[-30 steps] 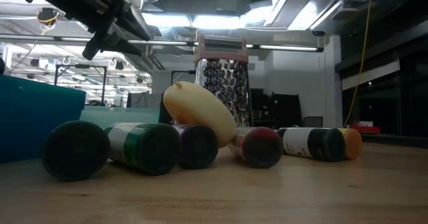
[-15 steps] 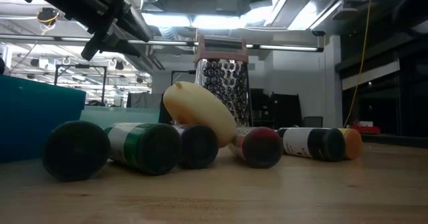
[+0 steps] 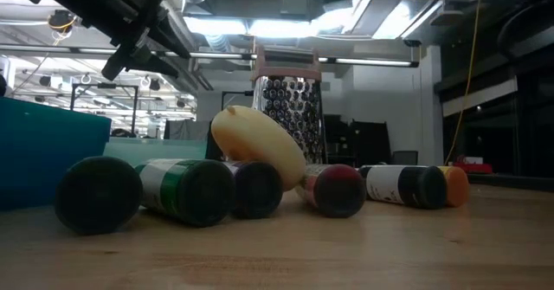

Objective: Pick & Place Food Item
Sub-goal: Put the brown donut into the blue bin

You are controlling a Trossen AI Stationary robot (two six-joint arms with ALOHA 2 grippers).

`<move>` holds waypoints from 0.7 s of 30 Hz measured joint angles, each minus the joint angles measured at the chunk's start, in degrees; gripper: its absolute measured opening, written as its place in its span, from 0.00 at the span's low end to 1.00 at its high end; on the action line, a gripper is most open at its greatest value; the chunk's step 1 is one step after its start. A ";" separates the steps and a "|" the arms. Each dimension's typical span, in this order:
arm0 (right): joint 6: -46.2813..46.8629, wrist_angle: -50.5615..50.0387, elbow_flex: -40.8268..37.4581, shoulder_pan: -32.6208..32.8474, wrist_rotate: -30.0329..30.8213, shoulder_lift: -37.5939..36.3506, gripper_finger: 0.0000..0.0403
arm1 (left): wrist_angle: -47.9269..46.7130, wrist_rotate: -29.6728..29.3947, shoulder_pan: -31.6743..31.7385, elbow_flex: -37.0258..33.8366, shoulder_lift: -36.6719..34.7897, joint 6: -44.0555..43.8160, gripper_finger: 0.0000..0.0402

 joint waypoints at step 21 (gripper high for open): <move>6.75 -3.74 14.09 -0.02 0.62 0.02 0.57 | 0.10 0.07 0.00 0.00 0.00 0.22 0.46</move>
